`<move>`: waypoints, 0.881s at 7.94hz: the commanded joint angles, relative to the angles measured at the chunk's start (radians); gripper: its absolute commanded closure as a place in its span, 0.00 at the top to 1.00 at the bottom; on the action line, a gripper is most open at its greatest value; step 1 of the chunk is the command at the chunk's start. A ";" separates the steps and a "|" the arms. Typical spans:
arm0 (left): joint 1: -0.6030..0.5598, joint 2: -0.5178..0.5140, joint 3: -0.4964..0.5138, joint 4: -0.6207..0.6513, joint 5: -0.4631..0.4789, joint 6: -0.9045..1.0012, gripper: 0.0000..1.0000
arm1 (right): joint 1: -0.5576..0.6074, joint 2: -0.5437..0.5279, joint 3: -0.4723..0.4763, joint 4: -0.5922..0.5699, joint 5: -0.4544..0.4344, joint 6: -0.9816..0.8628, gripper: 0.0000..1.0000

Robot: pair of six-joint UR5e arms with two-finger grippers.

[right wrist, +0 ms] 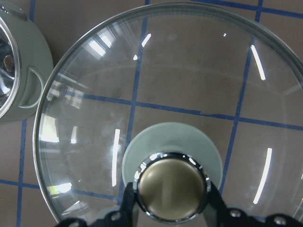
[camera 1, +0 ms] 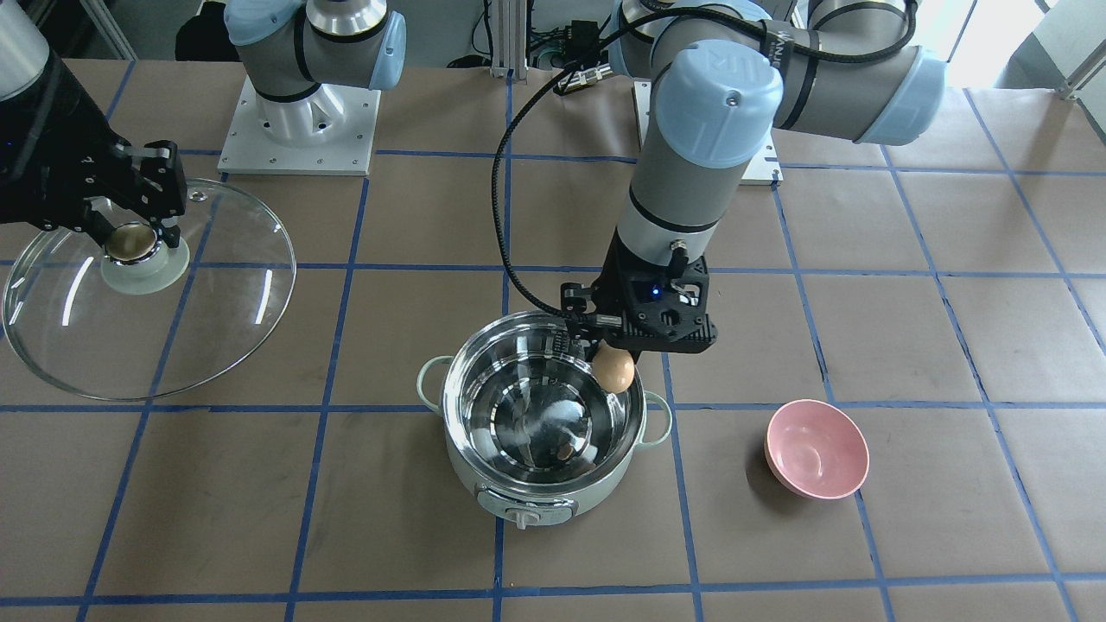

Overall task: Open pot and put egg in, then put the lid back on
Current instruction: 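Carry the egg over the open pot with the left gripper and lower it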

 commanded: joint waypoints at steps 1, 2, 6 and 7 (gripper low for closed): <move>-0.078 -0.103 -0.007 0.112 -0.004 -0.082 0.28 | 0.000 -0.001 0.001 0.002 0.000 0.000 0.00; -0.090 -0.130 -0.010 0.123 -0.002 -0.069 0.28 | 0.000 -0.001 0.002 0.001 0.000 0.000 0.00; -0.102 -0.203 -0.022 0.122 0.008 -0.072 0.28 | 0.001 -0.002 0.004 0.001 0.005 0.000 0.00; -0.102 -0.210 -0.022 0.122 0.008 -0.064 0.28 | 0.001 -0.002 0.004 0.001 0.005 0.000 0.00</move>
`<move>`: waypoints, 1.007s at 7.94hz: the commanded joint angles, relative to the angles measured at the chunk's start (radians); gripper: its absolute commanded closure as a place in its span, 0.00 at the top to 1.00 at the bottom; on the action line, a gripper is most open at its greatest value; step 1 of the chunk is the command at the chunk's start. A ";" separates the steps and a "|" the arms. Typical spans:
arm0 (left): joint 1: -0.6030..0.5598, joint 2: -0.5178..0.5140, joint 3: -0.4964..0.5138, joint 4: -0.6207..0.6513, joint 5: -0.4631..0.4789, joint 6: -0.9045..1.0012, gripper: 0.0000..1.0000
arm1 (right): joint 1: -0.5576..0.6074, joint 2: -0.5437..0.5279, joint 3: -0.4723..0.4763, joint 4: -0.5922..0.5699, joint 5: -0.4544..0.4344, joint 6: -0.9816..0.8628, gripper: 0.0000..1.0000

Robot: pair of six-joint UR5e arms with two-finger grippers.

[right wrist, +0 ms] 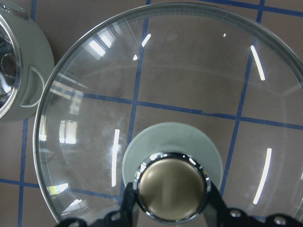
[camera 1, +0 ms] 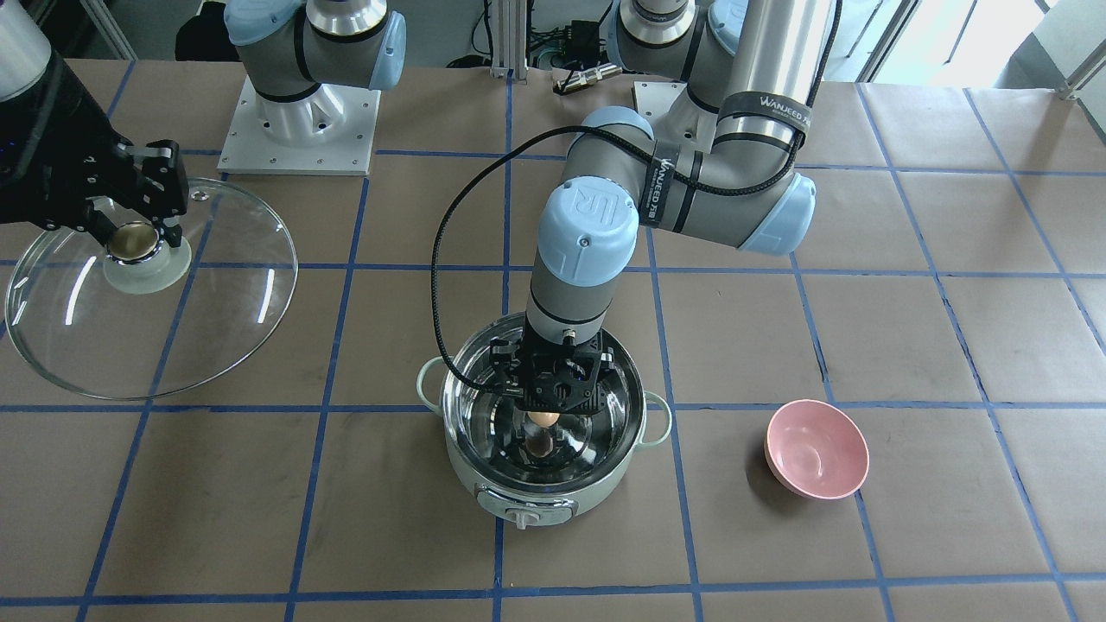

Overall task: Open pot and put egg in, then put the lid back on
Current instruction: 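Carry the egg over the open pot with the left gripper and lower it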

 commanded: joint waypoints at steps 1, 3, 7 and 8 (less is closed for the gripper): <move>-0.001 -0.029 -0.003 0.000 0.000 0.001 0.30 | 0.000 0.000 0.000 0.000 0.003 0.000 0.00; -0.001 -0.038 -0.012 0.000 0.000 0.001 0.54 | 0.000 0.000 0.000 0.000 0.003 0.000 0.00; -0.004 0.021 -0.009 -0.009 -0.004 -0.005 1.00 | 0.001 -0.002 0.000 0.001 0.001 0.000 0.00; -0.004 0.076 -0.008 -0.047 -0.001 -0.003 1.00 | 0.001 -0.006 0.000 0.001 0.010 0.000 0.00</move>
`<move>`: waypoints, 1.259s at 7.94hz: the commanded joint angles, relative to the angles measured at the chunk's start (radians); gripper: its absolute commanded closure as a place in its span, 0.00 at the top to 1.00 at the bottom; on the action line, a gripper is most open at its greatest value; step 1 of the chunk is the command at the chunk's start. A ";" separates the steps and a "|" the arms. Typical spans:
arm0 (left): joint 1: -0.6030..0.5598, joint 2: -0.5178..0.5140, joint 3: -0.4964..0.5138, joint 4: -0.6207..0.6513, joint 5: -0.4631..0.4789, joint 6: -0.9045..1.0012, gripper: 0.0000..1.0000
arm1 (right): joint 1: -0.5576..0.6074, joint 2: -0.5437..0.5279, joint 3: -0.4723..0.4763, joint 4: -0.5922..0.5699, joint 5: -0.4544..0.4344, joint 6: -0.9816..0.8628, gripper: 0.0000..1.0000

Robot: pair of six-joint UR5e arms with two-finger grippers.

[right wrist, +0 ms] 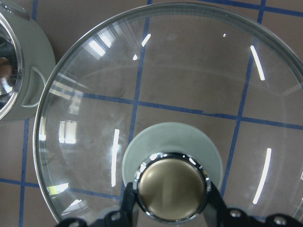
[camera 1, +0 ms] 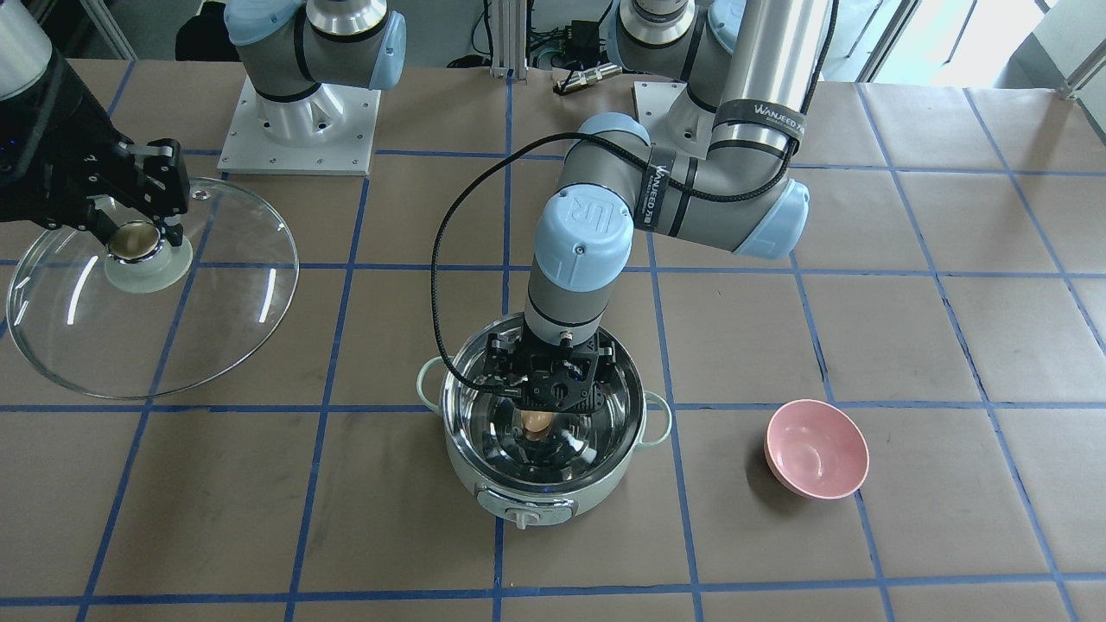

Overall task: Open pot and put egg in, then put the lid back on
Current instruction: 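Open the left gripper to release the egg into the pot and withdraw, then carry the glass lid back over the pot with the right gripper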

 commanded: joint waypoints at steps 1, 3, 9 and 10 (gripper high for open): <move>0.001 0.140 0.012 -0.165 0.005 0.010 1.00 | 0.010 -0.011 0.000 0.001 0.014 0.012 0.00; 0.027 0.263 0.023 -0.321 0.007 0.011 1.00 | 0.048 -0.009 0.000 -0.008 0.069 0.070 0.00; 0.268 0.446 0.087 -0.598 0.106 0.255 1.00 | 0.374 0.147 -0.009 -0.252 0.072 0.558 0.00; 0.271 0.446 0.087 -0.567 0.105 0.257 1.00 | 0.417 0.185 -0.015 -0.290 0.074 0.625 0.00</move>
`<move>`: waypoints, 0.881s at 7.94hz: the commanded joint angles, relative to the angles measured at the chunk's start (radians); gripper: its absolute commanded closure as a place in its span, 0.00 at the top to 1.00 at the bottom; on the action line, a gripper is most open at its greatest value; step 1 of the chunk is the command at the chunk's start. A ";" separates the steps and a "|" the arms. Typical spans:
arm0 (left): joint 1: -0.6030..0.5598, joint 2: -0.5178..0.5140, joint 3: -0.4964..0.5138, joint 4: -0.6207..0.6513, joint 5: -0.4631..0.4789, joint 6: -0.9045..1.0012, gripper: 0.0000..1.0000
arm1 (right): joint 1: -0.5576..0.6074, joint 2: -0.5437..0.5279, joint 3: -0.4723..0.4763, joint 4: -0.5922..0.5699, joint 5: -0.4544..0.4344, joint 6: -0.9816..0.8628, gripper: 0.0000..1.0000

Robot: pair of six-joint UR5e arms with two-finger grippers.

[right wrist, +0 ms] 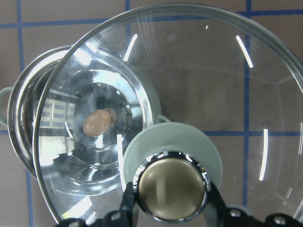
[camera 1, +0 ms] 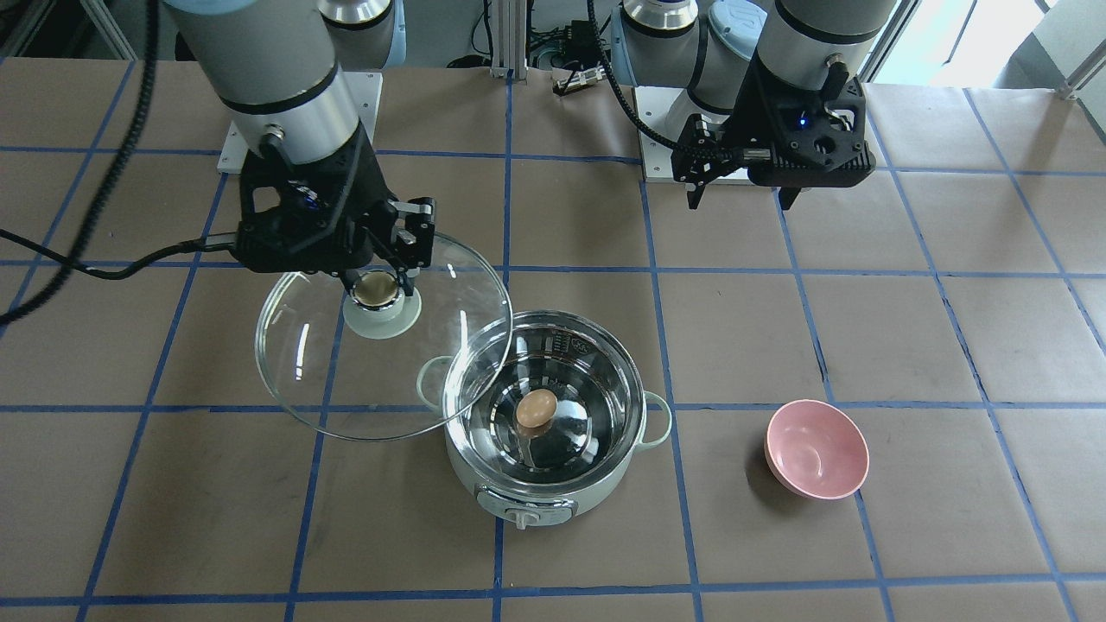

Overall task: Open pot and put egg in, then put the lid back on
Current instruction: 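Carry the glass lid back over the pot with the right gripper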

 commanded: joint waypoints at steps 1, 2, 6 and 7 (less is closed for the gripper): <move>0.015 0.007 0.001 0.037 0.002 0.022 1.00 | 0.132 0.104 -0.012 -0.128 0.003 0.196 0.00; 0.014 0.007 0.001 0.037 0.002 0.022 1.00 | 0.169 0.142 -0.018 -0.160 0.003 0.241 0.00; 0.015 0.015 0.001 0.042 0.020 0.022 1.00 | 0.210 0.216 -0.024 -0.225 0.006 0.293 0.00; 0.023 0.016 0.002 0.042 0.022 0.023 1.00 | 0.212 0.228 -0.023 -0.233 0.008 0.293 0.00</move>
